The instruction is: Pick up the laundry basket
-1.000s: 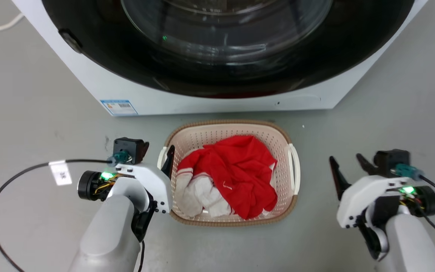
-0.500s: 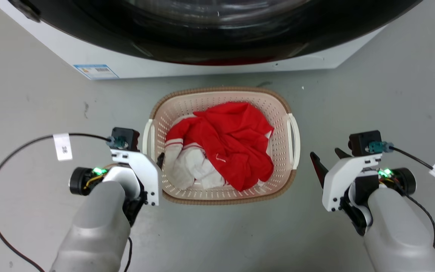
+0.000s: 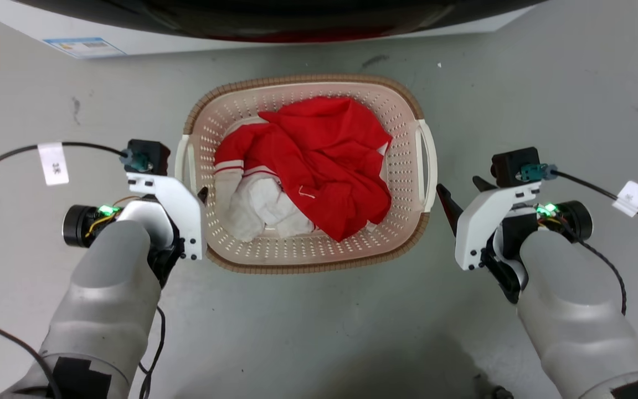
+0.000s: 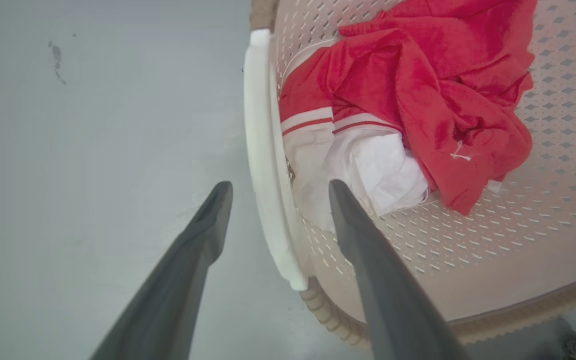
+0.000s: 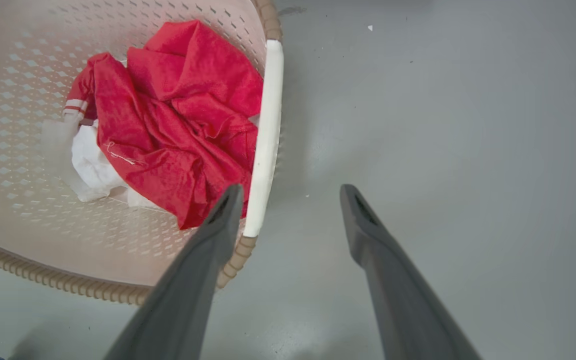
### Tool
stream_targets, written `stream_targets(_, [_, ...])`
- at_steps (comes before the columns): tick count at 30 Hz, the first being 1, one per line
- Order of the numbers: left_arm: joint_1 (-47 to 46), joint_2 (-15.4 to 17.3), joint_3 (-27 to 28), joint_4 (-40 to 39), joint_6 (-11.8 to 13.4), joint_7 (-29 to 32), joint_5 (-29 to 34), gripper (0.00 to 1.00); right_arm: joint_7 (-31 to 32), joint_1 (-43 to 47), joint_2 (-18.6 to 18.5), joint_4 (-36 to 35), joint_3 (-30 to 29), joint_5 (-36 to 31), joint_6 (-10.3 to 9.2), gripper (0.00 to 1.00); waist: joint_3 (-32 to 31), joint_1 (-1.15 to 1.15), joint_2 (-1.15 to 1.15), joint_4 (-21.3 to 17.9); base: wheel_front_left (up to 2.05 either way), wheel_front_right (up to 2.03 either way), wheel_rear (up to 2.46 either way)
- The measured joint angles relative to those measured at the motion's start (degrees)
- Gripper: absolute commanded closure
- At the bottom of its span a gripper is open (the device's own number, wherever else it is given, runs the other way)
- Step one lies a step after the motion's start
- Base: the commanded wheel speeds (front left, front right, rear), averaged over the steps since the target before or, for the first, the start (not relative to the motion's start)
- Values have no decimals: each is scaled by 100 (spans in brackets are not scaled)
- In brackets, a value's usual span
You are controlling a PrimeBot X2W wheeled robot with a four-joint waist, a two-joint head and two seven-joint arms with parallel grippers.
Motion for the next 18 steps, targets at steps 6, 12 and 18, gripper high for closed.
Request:
stream_targets(6, [-230, 144, -231, 79, -9, 137, -229, 0, -141, -454, 34, 452, 168, 137, 0, 0, 269, 0, 0, -58, 0, 0, 0])
stream_targets(12, [-524, 236, -463, 65, -9, 218, -444, 0, -180, -865, 48, 812, 346, 257, 5, 0, 491, 0, 0, -55, 0, 0, 0])
stream_targets(18, [-733, 296, -717, 66, -9, 374, -668, 0, -79, -1121, 73, 1002, 626, 527, 3, 0, 683, 0, 0, -23, 0, 0, 0])
